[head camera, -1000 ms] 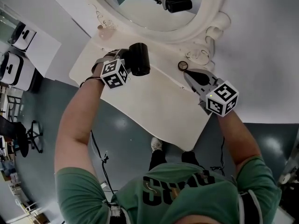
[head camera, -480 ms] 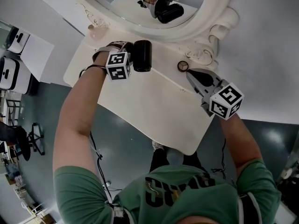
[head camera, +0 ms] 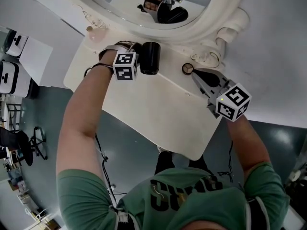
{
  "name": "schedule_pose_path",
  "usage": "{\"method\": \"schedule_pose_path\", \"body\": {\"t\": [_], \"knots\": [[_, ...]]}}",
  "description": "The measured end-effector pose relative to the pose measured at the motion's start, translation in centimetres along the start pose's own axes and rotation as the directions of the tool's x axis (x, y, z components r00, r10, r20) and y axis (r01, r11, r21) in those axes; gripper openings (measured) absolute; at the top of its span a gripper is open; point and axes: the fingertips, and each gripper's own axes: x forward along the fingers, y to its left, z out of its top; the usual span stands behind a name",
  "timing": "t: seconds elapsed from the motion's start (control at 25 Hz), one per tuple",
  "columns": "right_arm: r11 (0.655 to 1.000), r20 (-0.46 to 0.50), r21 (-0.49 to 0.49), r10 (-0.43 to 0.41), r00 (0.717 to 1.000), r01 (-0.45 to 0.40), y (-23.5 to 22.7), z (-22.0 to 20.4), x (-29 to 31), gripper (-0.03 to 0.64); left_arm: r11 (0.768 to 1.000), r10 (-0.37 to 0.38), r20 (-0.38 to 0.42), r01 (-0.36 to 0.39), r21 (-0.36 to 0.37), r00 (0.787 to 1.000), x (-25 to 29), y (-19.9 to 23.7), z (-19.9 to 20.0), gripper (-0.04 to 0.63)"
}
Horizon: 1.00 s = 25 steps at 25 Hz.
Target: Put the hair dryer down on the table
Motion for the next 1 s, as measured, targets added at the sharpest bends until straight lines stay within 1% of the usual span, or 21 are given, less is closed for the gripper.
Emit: {"method": "schedule_pose_path", "body": {"t": [0.24,0.48,0.6,0.8,1.0], "knots": [[1.0,-0.009,0.006,-0.003,1.0,0.003,-0.4,0.2,0.3,-0.006,0.997,-0.063,-0.034,0.064,0.039,0.997,0.6,0.0,-0.1,0.23],[1.0,-0.011,0.009,0.004,1.0,-0.004,-0.7,0.4,0.4,-0.006,0.989,-0.139,-0.055,0.142,0.049,0.989,0.8,0.0,-0.1,0.236],[1.0,-0.011,0.013,0.002,1.0,-0.001,-0.9,0.4,0.3,-0.006,0.98,-0.183,-0.082,0.189,0.065,0.98,0.9,-0.1,0.0,0.239],[1.0,-0.01,0.017,0.002,1.0,-0.002,-1.2,0.4,0.2,-0.006,0.958,-0.246,-0.135,0.262,0.116,0.96,1.2,-0.3,0.1,0.244],[1.0,-0.012,0.024,0.003,1.0,-0.002,-1.6,0.2,0.1,-0.006,0.94,-0.301,-0.163,0.322,0.116,0.94,1.5,-0.5,0.1,0.249]]}}
